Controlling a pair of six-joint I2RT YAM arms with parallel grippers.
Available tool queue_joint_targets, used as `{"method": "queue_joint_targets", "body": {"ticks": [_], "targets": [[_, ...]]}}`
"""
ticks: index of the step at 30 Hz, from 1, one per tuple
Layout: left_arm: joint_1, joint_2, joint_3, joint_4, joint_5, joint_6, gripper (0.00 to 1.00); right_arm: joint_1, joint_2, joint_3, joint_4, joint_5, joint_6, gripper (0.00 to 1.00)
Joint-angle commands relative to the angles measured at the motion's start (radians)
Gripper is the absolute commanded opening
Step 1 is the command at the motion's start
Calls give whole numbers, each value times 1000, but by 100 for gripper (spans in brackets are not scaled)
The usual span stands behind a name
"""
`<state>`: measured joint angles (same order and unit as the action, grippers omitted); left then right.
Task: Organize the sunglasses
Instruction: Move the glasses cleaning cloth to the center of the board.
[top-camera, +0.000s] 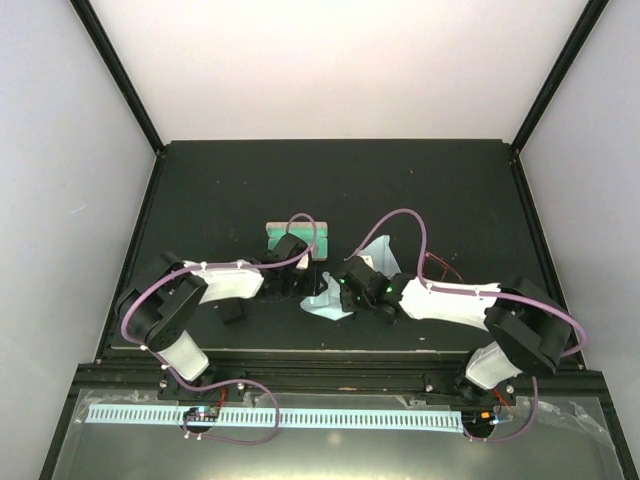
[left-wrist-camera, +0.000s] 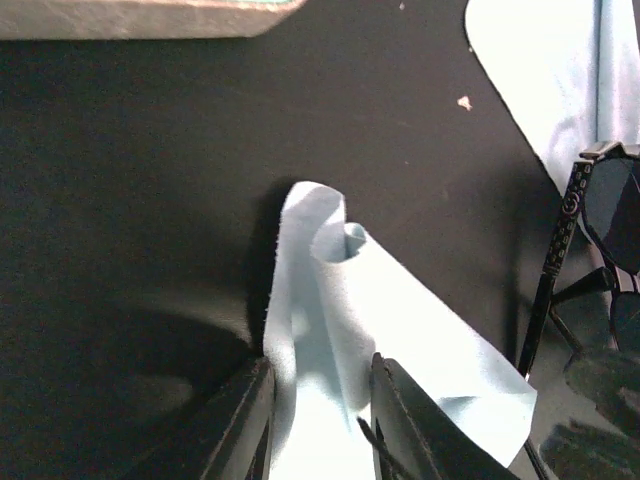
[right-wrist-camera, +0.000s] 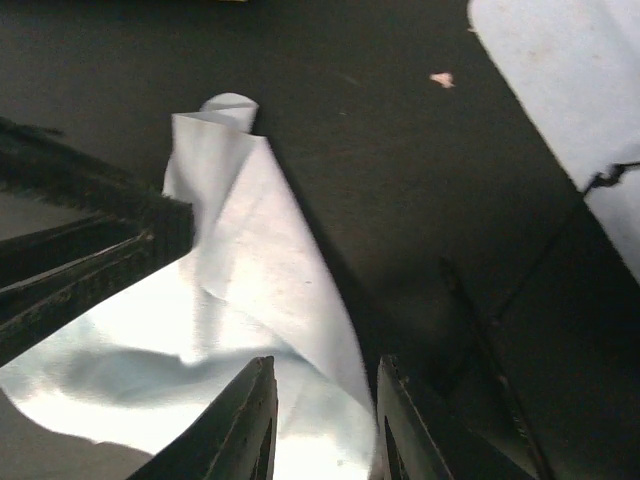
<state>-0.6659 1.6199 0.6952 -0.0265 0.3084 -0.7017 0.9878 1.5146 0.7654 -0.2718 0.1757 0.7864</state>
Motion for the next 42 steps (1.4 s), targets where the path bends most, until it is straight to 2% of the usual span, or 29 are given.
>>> {"method": "queue_joint_targets", "body": {"ticks": [1, 3, 7, 9, 11, 14, 17, 23, 31, 33, 37, 42], "targets": [[-48, 56, 0, -136, -95, 0, 23, -21, -47, -30, 38, -2, 24, 31], [-59, 59, -3, -158, -145, -12, 18, -23, -51, -33, 38, -3, 23, 31], [-70, 60, -6, -170, -166, -22, 5, -24, -51, -38, 45, -11, 24, 31], [-72, 49, -6, -176, -180, -29, 1, -24, -50, -40, 50, -16, 20, 31], [-72, 30, -8, -184, -195, -32, 2, -25, -47, -40, 53, -22, 16, 31], [-72, 1, -8, -192, -204, -33, 13, -24, -43, -41, 57, -31, 9, 31], [-72, -17, -13, -196, -180, -30, 16, -25, -39, -41, 61, -39, 6, 31], [-74, -46, -49, -197, -167, -31, 16, -24, -33, -40, 71, -51, 7, 31], [-94, -1, -41, -173, -139, -14, 15, -24, -24, -35, 75, -60, 4, 30], [-102, 12, -26, -183, -151, -8, 13, -24, -24, -35, 73, -61, 3, 30], [-104, 21, -8, -216, -203, -8, 3, -24, -25, -34, 74, -66, 1, 30], [-104, -41, -20, -256, -262, -20, 2, -24, -20, -24, 73, -79, -24, 30]]}}
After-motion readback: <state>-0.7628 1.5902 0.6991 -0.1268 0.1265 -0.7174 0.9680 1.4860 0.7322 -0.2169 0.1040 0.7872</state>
